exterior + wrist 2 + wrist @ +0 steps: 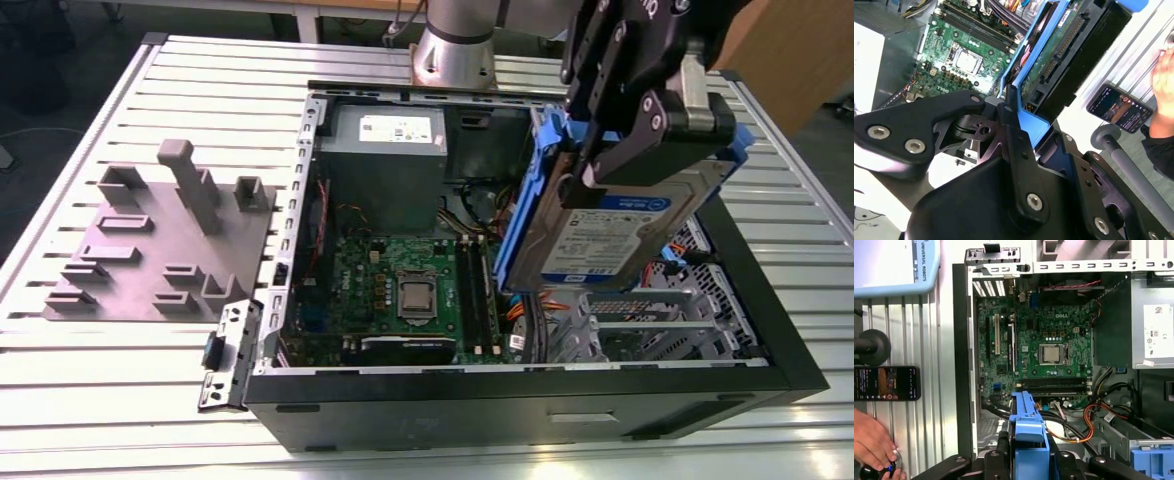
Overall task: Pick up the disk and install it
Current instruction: 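Insert the disk into the insertion slot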
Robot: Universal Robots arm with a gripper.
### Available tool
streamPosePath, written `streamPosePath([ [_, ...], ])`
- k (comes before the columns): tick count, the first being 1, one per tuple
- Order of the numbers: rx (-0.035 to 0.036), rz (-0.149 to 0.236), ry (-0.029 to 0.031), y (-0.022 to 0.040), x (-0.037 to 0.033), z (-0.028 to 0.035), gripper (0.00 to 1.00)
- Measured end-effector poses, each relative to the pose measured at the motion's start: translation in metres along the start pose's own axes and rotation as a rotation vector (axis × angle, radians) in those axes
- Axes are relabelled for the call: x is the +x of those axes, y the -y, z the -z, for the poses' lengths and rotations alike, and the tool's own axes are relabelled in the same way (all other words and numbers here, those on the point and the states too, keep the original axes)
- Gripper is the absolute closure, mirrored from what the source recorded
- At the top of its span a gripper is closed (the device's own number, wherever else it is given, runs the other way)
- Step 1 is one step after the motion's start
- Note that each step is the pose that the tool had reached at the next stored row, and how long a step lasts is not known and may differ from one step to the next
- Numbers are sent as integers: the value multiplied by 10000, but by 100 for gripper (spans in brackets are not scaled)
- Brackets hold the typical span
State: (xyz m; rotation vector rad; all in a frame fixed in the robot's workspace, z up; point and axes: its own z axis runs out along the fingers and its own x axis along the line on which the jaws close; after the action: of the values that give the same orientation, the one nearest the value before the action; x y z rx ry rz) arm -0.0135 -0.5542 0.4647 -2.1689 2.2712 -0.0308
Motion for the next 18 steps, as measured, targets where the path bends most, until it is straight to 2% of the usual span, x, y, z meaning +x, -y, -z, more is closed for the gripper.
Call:
streamPosePath([
  [3,0,-2,0,32,38,-9,63],
  [6,0,-2,0,90,52,-20,63],
  [15,-1,-2,-1,341,54,-72,63],
  [18,-1,-3,-2,406,51,-82,63],
])
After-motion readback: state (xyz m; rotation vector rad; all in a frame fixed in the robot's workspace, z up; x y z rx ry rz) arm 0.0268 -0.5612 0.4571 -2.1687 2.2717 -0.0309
